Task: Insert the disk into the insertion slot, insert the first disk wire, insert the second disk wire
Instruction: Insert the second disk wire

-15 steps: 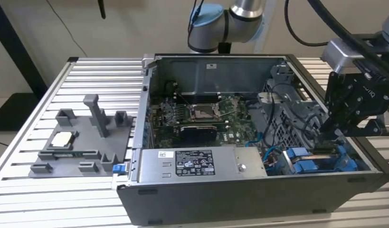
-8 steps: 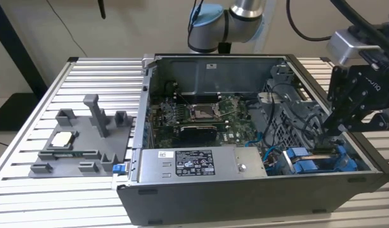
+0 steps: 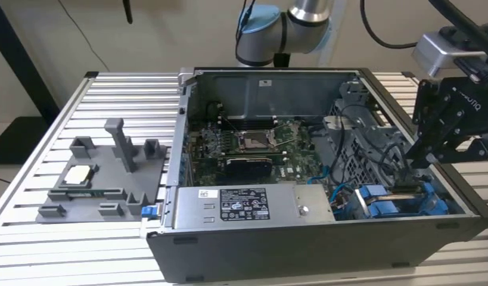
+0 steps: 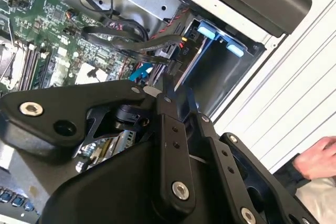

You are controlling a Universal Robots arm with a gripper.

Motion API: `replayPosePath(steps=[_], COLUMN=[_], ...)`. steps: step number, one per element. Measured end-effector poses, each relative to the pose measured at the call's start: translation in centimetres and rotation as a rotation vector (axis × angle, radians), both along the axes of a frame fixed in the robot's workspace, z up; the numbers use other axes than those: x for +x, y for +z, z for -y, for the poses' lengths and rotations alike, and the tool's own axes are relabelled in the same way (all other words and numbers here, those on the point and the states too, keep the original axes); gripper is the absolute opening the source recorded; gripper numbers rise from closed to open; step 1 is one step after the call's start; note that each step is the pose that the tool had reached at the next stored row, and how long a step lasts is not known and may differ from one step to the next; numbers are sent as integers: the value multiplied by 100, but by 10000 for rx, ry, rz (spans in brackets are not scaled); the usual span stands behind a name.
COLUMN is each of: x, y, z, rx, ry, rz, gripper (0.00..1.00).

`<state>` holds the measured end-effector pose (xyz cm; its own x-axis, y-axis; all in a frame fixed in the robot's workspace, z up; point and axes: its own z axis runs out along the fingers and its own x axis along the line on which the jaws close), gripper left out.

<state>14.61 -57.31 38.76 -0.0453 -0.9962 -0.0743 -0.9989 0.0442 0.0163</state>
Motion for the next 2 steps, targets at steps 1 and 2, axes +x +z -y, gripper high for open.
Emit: replayPosePath(steps=[1,2], x=[0,0], y=[0,0], z=[0,0], rx=[-1,-1], ry=[0,0], rz=[0,0], gripper=[24,24])
